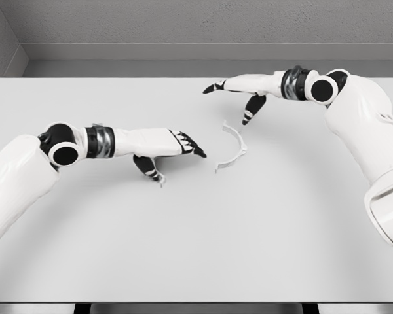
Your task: Assemble PVC drainage pipe clamps
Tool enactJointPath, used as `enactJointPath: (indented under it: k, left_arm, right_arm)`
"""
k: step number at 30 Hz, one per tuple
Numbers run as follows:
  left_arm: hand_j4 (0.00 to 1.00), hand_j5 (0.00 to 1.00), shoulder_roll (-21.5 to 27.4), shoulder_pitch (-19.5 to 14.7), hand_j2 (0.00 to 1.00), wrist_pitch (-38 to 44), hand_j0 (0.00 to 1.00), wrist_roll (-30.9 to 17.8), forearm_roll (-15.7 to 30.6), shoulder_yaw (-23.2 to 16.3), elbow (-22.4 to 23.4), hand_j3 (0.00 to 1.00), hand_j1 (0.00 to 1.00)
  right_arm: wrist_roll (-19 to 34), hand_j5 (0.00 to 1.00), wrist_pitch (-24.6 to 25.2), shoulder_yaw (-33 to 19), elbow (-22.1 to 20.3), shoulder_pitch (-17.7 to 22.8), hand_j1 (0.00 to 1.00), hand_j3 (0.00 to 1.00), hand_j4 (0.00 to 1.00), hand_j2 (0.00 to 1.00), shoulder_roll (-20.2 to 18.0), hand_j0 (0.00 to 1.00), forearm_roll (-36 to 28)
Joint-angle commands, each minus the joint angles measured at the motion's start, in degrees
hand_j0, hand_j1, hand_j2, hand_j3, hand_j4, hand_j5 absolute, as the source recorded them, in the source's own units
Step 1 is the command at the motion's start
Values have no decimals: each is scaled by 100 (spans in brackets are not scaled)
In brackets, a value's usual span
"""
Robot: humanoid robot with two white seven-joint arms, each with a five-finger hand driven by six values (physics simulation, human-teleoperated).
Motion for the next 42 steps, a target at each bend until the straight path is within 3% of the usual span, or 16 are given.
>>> enactJointPath:
  k: [1, 32, 34, 38, 40, 42]
  left_arm:
    - [100, 100, -28, 0, 100, 14, 100, 3, 37, 7, -2, 100, 100]
    - [100, 100, -291, -281, 100, 14, 100, 3, -121, 183, 86, 100, 100]
    - [100, 100, -151, -290, 100, 14, 100, 3, -77, 429, 7, 100, 100]
    - [100, 100, 499, -264, 100, 14, 100, 3, 775, 736, -11, 100, 100]
    - [100, 100, 623, -264, 100, 14, 100, 3, 819, 763, -2, 100, 100]
    - [100, 100, 631, -229, 100, 14, 100, 3, 802, 754, 95, 100, 100]
  right_arm:
    - [-1, 100, 10, 13, 29, 0, 100, 100, 100, 100, 11, 100, 258]
    - [-47, 100, 10, 321, 20, 70, 100, 100, 100, 100, 345, 100, 382]
    - [-47, 100, 10, 321, 11, 79, 100, 100, 100, 100, 354, 100, 373]
    - [-38, 100, 10, 321, -15, 79, 100, 100, 100, 100, 354, 100, 355]
    - [-47, 100, 10, 58, 29, 70, 100, 100, 100, 100, 275, 100, 233]
    - [-38, 100, 10, -619, 47, 132, 100, 100, 100, 100, 90, 100, 162]
